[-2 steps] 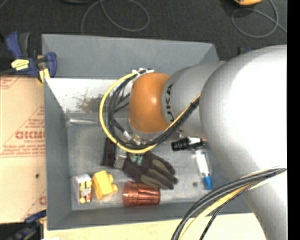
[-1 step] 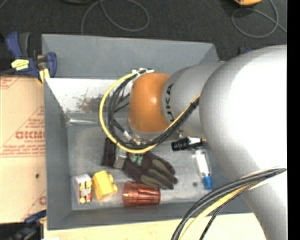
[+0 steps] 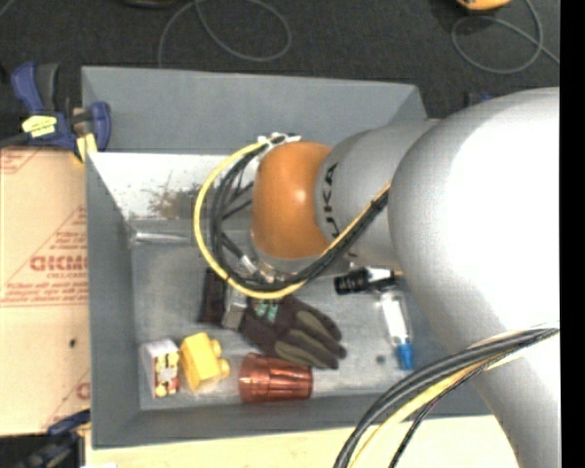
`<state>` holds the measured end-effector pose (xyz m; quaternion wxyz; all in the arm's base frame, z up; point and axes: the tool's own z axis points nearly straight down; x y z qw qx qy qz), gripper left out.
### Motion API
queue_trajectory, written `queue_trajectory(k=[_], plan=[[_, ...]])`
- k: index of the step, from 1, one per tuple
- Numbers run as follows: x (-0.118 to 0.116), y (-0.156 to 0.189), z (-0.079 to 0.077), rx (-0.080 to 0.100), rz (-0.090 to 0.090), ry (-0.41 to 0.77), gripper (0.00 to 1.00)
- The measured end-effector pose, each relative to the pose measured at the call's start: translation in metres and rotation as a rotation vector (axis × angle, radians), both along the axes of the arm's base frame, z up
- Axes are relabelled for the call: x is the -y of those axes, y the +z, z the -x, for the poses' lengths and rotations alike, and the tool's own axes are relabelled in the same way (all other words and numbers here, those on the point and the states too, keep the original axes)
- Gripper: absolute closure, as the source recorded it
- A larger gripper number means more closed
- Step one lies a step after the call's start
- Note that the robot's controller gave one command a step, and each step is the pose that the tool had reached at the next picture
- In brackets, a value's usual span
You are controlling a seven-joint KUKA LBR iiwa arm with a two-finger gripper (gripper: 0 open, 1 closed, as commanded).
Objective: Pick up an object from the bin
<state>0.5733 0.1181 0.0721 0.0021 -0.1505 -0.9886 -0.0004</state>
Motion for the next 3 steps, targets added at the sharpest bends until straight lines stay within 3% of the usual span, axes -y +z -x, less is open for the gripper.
queue_trajectory(k=[3], plan=[[0.0,0.0,0.0,0.0,0.0,-0.002,1.0]])
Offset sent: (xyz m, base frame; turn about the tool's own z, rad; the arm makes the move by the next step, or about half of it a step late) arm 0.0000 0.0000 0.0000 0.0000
